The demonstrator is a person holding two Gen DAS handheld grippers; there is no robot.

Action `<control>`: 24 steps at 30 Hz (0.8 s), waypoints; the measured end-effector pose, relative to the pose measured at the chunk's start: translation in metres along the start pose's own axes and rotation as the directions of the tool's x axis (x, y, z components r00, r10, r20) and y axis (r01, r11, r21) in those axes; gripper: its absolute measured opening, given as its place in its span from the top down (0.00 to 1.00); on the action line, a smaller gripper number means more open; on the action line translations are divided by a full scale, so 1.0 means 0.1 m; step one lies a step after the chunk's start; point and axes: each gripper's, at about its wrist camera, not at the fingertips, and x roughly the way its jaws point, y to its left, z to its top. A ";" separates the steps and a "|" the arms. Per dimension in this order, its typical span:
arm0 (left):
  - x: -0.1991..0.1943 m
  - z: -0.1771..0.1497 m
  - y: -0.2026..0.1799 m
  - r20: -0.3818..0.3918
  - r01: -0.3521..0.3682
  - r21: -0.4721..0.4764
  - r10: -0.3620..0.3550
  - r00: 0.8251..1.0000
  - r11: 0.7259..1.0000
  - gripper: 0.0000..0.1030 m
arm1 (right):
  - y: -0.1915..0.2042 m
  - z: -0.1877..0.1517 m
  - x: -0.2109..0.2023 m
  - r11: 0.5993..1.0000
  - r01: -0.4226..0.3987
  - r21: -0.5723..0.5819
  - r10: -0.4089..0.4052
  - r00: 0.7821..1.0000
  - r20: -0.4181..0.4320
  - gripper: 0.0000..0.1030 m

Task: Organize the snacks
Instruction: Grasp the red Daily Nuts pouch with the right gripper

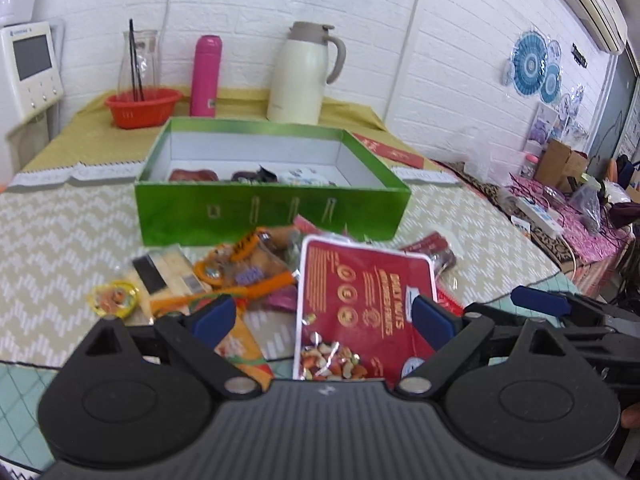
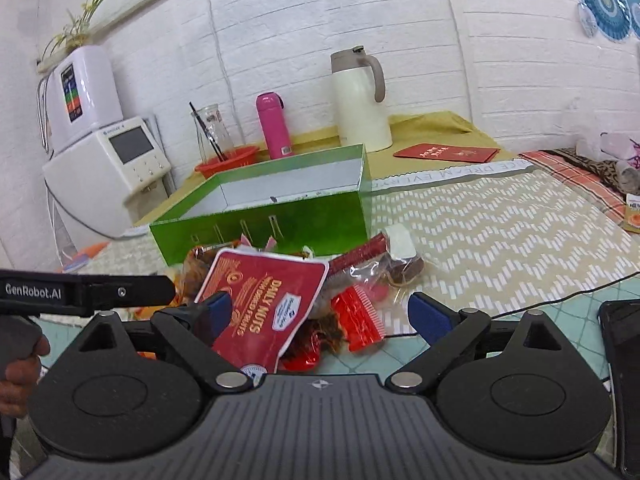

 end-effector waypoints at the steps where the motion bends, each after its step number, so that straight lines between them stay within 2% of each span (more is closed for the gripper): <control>1: 0.03 -0.02 -0.01 -0.017 0.000 0.001 0.000 1.000 1.000 0.10 | 0.02 -0.02 0.02 1.000 -0.006 -0.028 0.006 1.000 -0.010 0.00; 4: 0.02 -0.09 0.03 -0.038 0.029 -0.014 -0.029 0.999 0.999 0.11 | 0.03 0.05 0.12 0.995 -0.030 -0.092 0.027 0.999 -0.036 0.00; 7: 0.00 -0.18 0.09 -0.061 0.064 -0.052 -0.067 0.996 0.997 0.14 | -0.02 0.18 0.29 0.992 -0.071 -0.104 0.065 0.996 -0.057 0.00; 9: 0.00 -0.24 0.12 -0.080 0.073 -0.078 -0.080 0.994 0.994 0.20 | -0.05 0.25 0.44 0.990 -0.094 -0.109 0.084 0.992 -0.094 0.00; 11: 0.00 -0.27 0.14 -0.096 0.079 -0.096 -0.088 0.992 0.992 0.34 | -0.05 0.30 0.59 0.987 -0.121 -0.110 0.107 0.986 -0.126 0.00; 12: 0.02 -0.28 0.15 -0.105 0.083 -0.107 -0.094 0.990 0.991 0.34 | -0.05 0.32 0.65 0.986 -0.129 -0.107 0.114 0.984 -0.139 0.00; 13: 0.03 -0.28 0.16 -0.110 0.086 -0.116 -0.099 0.989 0.990 0.34 | -0.05 0.32 0.70 0.985 -0.133 -0.105 0.116 0.981 -0.153 0.11; 14: 0.05 -0.28 0.16 -0.113 0.083 -0.116 -0.096 0.989 0.990 0.34 | -0.05 0.33 0.72 0.984 -0.142 -0.105 0.123 0.978 -0.169 0.33; 15: 0.07 -0.28 0.15 -0.115 0.074 -0.115 -0.088 0.989 0.991 0.34 | -0.06 0.33 0.72 0.984 -0.147 -0.102 0.128 0.977 -0.172 0.66; 16: 0.09 -0.28 0.16 -0.117 0.067 -0.115 -0.081 0.990 0.991 0.34 | -0.08 0.33 0.69 0.985 -0.148 -0.093 0.130 0.977 -0.171 0.82; 19: 0.16 -0.26 0.15 -0.117 0.065 -0.113 -0.079 0.990 0.991 0.30 | -0.15 0.28 0.53 0.986 -0.148 -0.073 0.136 0.979 -0.152 0.91; 24: 0.19 -0.25 0.11 -0.124 0.064 -0.085 -0.075 0.989 0.994 0.26 | -0.30 0.05 0.24 0.994 -0.096 -0.049 0.087 0.982 -0.166 0.92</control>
